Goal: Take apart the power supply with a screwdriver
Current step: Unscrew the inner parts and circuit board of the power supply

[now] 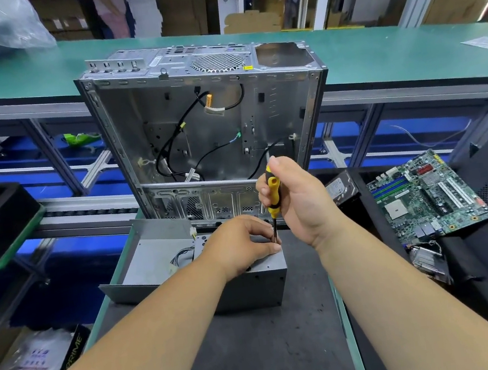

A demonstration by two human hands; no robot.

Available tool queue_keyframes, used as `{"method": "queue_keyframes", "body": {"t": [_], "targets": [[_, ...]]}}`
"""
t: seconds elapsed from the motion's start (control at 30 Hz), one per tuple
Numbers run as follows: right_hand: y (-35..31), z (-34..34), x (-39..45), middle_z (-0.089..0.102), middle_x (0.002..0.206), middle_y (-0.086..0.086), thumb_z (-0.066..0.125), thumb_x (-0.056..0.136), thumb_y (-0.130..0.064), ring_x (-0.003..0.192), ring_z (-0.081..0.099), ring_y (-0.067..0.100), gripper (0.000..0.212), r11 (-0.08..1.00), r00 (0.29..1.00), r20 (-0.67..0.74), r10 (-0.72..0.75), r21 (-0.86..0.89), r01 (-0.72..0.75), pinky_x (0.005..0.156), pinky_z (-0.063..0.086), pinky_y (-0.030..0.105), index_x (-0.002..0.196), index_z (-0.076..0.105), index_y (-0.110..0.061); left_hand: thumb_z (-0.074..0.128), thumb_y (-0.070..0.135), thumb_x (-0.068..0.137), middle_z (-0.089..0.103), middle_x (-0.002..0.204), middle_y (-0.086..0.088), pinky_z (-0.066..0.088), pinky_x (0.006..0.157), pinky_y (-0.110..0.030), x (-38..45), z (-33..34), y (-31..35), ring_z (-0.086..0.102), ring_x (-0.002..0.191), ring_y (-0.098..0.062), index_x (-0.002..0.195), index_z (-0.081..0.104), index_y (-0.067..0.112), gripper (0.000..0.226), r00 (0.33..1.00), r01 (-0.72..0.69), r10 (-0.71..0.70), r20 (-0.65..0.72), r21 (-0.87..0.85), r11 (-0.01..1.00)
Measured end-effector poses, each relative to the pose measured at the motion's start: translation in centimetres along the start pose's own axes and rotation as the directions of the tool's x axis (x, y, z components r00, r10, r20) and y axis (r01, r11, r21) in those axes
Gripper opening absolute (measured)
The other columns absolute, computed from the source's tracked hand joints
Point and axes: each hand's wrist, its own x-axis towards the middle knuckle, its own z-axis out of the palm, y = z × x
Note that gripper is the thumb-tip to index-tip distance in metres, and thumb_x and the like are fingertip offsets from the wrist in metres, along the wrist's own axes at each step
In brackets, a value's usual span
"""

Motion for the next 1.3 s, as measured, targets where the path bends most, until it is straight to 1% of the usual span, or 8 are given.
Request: {"method": "queue_keyframes", "body": {"t": [0.2,0.4,0.5,0.6,0.7,0.93,1.07,1.3], "targets": [[-1.0,-0.3,0.0,0.063,0.077,0.000,0.048,0.104,-0.029,0.074,0.061,0.017,0.030,0.994,0.993,-0.121,0.016,-0.102,-0.028,0.081,0.053,0.036,0.087,0.063,-0.010,0.084,0.032,0.075,0.065,0.103,0.020,0.041,0.098,-0.019,-0.1,-0.1,0.1,0.055,0.103,0.011,0.081,0.078,0.040,0.012,1.000,-0.025,0.025,0.015,0.017,1.000],[-0.8,0.6,0.3,0.044,0.058,0.003,0.027,0.108,-0.043,0.054,0.037,0.014,0.059,0.993,0.986,-0.131,0.101,0.079,-0.091,0.057,0.036,0.024,0.073,0.059,-0.007,0.084,0.032,0.075,0.064,0.106,0.020,0.041,0.098,-0.019,-0.1,-0.1,0.2,0.057,0.105,0.007,0.084,0.080,0.034,0.010,1.000,0.001,-0.001,0.015,0.022,1.000],[-0.3,0.4,0.2,0.042,0.060,0.000,0.028,0.106,-0.049,0.055,0.037,0.012,0.054,0.996,0.996,-0.066,0.056,0.076,-0.051,0.057,0.035,0.023,0.080,0.055,-0.011,0.085,0.032,0.075,0.065,0.107,0.018,0.043,0.102,-0.024,-0.1,-0.2,0.3,0.058,0.104,0.005,0.084,0.080,0.032,0.011,1.000,0.011,-0.011,0.015,0.007,1.000],[0.2,0.1,0.0,0.049,0.066,-0.002,0.049,0.098,-0.040,0.060,0.042,0.012,0.027,1.000,0.999,-0.033,-0.016,-0.024,0.015,0.063,0.038,0.024,0.084,0.046,-0.017,0.085,0.029,0.075,0.066,0.106,0.015,0.044,0.103,-0.030,-0.1,-0.1,0.3,0.060,0.103,0.003,0.081,0.080,0.032,0.009,1.000,-0.005,0.005,0.019,-0.020,1.000],[0.3,-0.2,0.1,0.060,0.078,0.000,0.052,0.099,-0.032,0.065,0.050,0.012,0.021,0.998,0.998,-0.052,-0.035,-0.052,0.033,0.067,0.044,0.027,0.085,0.050,-0.017,0.085,0.031,0.075,0.065,0.105,0.017,0.044,0.103,-0.031,-0.2,-0.1,0.3,0.059,0.103,0.003,0.081,0.079,0.033,0.008,1.000,-0.003,0.003,0.013,-0.007,1.000],[-0.4,-0.4,0.1,0.061,0.071,0.002,0.039,0.107,-0.034,0.068,0.057,0.014,0.046,0.999,0.992,-0.116,0.044,-0.015,-0.046,0.072,0.052,0.029,0.084,0.072,-0.010,0.084,0.033,0.075,0.064,0.106,0.020,0.044,0.102,-0.027,-0.1,-0.2,0.4,0.057,0.104,0.007,0.082,0.079,0.037,0.009,1.000,-0.006,0.006,0.019,0.029,1.000],[0.2,0.1,0.4,0.048,0.060,0.000,0.032,0.108,-0.038,0.054,0.042,0.010,0.053,0.993,0.991,-0.122,0.057,0.113,-0.044,0.057,0.036,0.023,0.083,0.067,-0.007,0.084,0.031,0.075,0.065,0.105,0.018,0.045,0.101,-0.030,-0.2,-0.2,0.4,0.059,0.103,0.003,0.081,0.079,0.034,0.009,1.000,-0.007,0.007,0.014,0.014,1.000],[1.3,-0.4,0.3,0.047,0.065,-0.003,0.045,0.097,-0.042,0.058,0.039,0.013,0.028,0.996,0.992,-0.101,-0.079,0.031,0.083,0.062,0.033,0.029,0.083,0.040,-0.019,0.085,0.033,0.073,0.065,0.103,0.022,0.044,0.100,-0.026,0.0,-0.1,0.3,0.059,0.104,0.003,0.081,0.079,0.034,0.010,1.000,-0.003,0.003,0.012,0.013,1.000]]}}
